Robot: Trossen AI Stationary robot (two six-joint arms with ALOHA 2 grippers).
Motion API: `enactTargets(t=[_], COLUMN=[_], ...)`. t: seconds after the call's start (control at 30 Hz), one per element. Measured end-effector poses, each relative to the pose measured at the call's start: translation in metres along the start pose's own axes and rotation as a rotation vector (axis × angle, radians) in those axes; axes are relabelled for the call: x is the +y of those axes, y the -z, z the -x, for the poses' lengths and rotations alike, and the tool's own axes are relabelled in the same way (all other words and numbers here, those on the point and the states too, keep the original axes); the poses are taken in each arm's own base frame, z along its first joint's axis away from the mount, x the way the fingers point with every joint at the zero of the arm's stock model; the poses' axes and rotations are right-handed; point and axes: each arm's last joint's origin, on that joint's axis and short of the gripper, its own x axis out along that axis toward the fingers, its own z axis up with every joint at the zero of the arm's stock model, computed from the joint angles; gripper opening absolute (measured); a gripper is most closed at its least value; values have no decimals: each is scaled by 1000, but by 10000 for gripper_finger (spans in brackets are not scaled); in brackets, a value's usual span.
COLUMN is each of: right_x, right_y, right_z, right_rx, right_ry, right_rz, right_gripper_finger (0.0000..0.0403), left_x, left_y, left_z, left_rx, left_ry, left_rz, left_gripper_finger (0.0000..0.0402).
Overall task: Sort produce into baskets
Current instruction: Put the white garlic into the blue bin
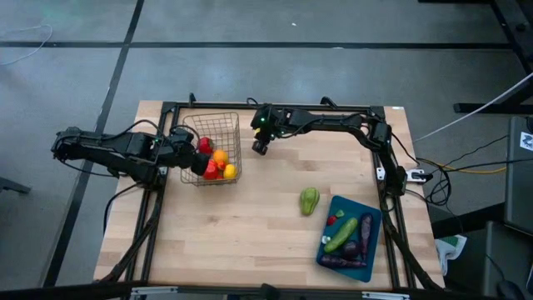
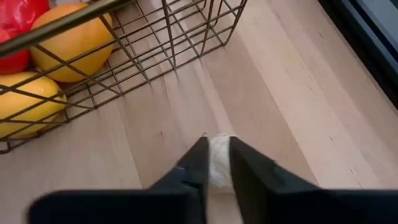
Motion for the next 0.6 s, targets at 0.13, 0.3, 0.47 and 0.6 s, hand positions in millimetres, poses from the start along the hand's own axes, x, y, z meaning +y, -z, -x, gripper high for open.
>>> enactTargets(t=[0.13, 0.3, 0.47, 0.6], right_x=[0, 0, 0, 1], right_y=[0, 1, 3, -7], right_z=[0, 0, 0, 8], right_rx=[1, 14, 32, 28], right_ry=[-1, -16, -16, -16], right_rz=[-3, -8, 2, 30], right_gripper_finger=[9, 19, 4, 9], left_x=[0, 0, -12, -27], left_y=[0, 0, -7, -20], left_z=[0, 0, 1, 5], left_rx=[0, -10, -79, -194], left_ry=[0, 0, 102, 248], left_rz=[0, 3, 3, -9], left_gripper_finger=[370, 370, 370, 370])
